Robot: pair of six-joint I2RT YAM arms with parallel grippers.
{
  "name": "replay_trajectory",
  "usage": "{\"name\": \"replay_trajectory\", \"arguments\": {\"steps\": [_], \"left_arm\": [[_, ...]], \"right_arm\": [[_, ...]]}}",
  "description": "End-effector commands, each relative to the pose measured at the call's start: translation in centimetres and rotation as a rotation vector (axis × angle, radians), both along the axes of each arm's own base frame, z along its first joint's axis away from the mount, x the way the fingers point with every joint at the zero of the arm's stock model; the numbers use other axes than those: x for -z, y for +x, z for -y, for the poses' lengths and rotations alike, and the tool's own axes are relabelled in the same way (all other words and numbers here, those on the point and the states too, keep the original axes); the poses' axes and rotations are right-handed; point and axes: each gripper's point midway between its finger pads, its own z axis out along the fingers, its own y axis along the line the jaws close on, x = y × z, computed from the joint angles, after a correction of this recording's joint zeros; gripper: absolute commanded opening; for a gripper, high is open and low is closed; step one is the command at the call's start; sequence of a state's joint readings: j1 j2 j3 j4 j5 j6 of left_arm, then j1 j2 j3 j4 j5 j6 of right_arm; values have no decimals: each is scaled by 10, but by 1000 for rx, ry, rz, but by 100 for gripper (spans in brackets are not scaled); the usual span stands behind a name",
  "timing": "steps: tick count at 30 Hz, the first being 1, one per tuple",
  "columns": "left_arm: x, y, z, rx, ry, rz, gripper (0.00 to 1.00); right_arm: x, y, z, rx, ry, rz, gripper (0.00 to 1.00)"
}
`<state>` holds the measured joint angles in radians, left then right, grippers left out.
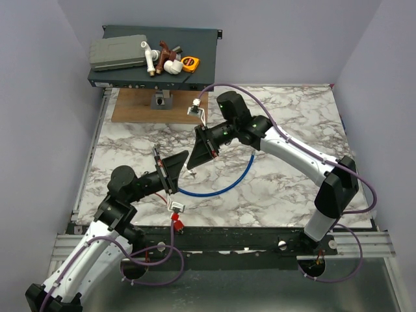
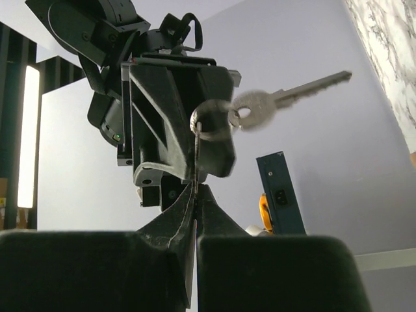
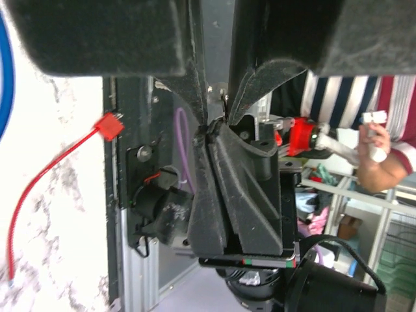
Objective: Unlock with the key
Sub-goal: Pick up the key from the center of the board.
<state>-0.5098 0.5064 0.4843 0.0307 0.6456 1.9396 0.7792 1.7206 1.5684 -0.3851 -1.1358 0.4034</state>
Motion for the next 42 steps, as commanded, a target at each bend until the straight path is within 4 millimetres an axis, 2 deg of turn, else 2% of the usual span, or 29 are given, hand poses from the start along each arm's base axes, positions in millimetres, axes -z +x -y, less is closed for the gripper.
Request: {"name": "replay_trajectory", "arguments": {"steps": [1,2,14,20,22,26,33,35,37,41,42], "left_arm": [[-10,2,-7,-41,-13,-4,0],[-10,4,-8,-51,-16,-5,0],[-6,23,-15,-148,-11,10,0],[-3,29,-17,-176,3,19,0],[-2,30,-17,-179,7,19,0],[-1,30,-18,-180,8,17,0],[-1,30,-19,-188,-14,-2,0],[0,31,-19,-185,-18,-8,6],[3,33,-17,-182,-17,-12,17],[4,46,-14,-201,-29,-25,34],[0,49,-14,-211,-46,-31,36]], "right_arm": [[-2,20,-9,64,23,14,28],[-1,19,-9,68,27,8,32],[10,15,-10,91,48,-86,33],[6,14,-13,90,121,-135,35],[5,15,-12,95,138,-157,29],[1,22,-6,127,175,-187,1],[-11,42,20,224,228,-195,1],[-11,44,25,238,229,-194,1],[-9,45,27,244,219,-191,1],[3,49,27,271,164,-158,1],[7,49,28,278,139,-159,1]]}}
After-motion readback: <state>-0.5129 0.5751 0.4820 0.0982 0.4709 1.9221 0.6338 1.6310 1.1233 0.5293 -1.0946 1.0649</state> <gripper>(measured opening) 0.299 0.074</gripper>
